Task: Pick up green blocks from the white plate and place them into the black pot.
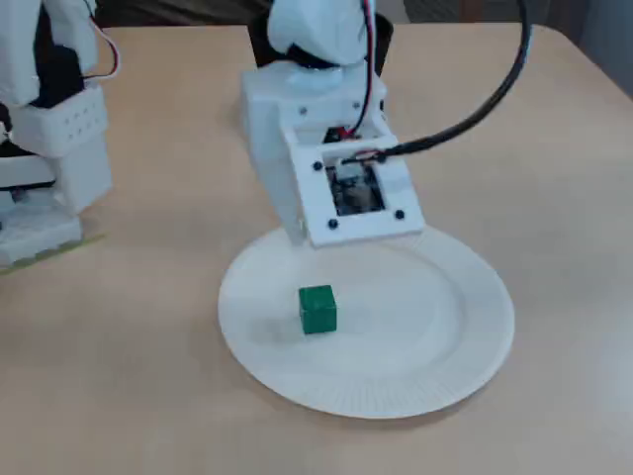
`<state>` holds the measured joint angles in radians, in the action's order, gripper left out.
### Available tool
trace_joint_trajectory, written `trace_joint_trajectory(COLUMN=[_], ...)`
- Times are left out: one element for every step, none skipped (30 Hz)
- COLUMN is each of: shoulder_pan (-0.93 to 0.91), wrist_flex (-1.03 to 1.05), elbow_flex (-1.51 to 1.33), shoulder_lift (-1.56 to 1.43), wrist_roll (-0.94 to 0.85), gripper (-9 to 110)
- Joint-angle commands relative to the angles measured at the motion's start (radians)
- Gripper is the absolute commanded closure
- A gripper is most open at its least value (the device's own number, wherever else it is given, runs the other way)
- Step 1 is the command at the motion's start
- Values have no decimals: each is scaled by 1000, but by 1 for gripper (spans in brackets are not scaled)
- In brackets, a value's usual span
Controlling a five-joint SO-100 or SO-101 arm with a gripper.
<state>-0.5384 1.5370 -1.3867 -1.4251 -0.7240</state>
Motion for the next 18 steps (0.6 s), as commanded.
trace_joint_trajectory(shoulder_pan=[-44, -60, -77, -89, -100, -110, -120, -124, -129, -129, -129, -127, -124, -120, -115, -112, -110, -110], wrist_flex=[-5, -5, 3, 8, 17, 29, 41, 49, 51, 51, 51, 51, 51, 46, 38, 32, 29, 29], elbow_flex=[49, 46, 46, 43, 43, 43, 43, 41, 31, 21, 17, 14, 12, 12, 12, 12, 12, 12], shoulder_lift=[0, 2, 9, 17, 26, 40, 52, 60, 63, 66, 69, 74, 78, 80, 81, 87, 95, 104], wrist_roll=[11, 14, 20, 23, 25, 26, 25, 21, 21, 23, 23, 23, 26, 26, 29, 34, 38, 40], gripper=[79, 74, 71, 69, 68, 66, 64, 63, 62, 61, 61, 60, 60, 60, 60, 60, 61, 61])
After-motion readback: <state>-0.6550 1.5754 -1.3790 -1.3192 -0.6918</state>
